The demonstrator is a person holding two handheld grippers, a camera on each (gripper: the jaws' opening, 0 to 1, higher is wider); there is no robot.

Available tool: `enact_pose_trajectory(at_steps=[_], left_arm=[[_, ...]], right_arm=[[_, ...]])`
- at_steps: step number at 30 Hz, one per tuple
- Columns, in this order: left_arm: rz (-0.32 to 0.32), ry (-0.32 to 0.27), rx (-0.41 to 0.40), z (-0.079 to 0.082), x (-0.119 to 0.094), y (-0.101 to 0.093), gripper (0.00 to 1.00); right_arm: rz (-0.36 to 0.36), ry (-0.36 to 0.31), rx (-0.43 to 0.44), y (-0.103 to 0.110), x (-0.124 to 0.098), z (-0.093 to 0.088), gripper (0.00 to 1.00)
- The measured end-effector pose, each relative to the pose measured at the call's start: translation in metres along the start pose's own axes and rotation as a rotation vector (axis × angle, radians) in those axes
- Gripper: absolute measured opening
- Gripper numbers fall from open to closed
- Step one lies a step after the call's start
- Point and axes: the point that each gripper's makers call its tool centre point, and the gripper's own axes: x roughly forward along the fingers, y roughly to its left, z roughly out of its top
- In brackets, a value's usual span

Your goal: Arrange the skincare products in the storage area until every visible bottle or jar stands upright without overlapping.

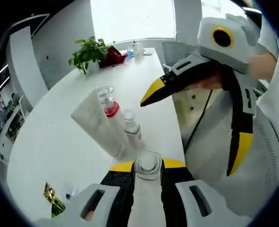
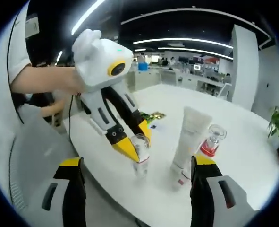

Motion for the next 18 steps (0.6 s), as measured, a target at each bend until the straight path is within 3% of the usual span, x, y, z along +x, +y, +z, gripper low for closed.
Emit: enact_pose_trajectory(at_steps=[18], left_arm=[[-0.008,0.007,-0.001,0.0,0.035,0.018,0.25]], right_arm=[[-0.049,0.014,0.067,-0.012,0.0,-0.008,0.99]])
